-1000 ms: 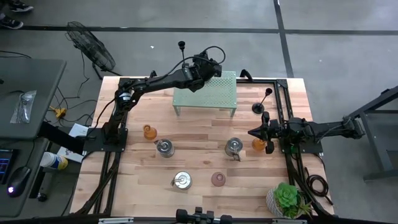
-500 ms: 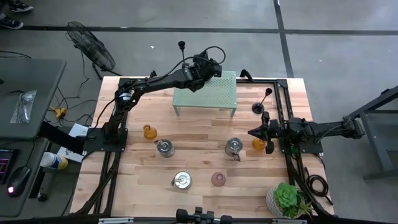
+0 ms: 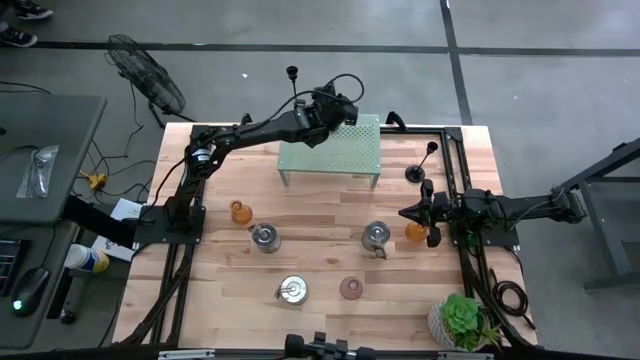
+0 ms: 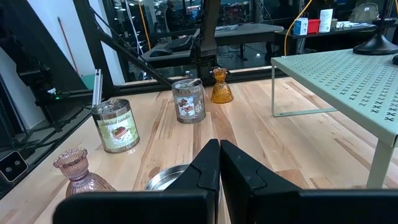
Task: Pick & Place candle stick holders
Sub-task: Put the left black candle holder on the shelf, then put the black candle holder on the shelf
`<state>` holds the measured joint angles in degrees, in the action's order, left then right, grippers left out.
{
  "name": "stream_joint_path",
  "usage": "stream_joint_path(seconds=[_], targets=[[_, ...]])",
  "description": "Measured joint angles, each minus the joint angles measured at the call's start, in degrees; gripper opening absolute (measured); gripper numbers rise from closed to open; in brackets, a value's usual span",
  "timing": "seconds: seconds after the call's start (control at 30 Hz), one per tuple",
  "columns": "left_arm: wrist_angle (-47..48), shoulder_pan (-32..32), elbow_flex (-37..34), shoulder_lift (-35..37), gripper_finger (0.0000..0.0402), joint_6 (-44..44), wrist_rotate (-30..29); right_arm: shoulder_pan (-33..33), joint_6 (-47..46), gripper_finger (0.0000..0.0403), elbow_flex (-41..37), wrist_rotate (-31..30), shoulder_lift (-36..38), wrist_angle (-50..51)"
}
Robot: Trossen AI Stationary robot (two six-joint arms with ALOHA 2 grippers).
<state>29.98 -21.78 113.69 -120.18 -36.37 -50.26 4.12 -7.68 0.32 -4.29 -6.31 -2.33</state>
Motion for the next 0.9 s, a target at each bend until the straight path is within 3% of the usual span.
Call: stream_joint_path(seconds=[0.33,0.9], targets=[[-0.38,0.00,0.02,0.00,0.0112,0.14,-0.04,0.00,0.02,0.0004,0.00,0.00,0.00,0.00],[3.24,0.64,0.02,0.01,0.0119,0.13,1.20,0.00,0.00,0.0004,0.00,0.00,0.00,-0.01]])
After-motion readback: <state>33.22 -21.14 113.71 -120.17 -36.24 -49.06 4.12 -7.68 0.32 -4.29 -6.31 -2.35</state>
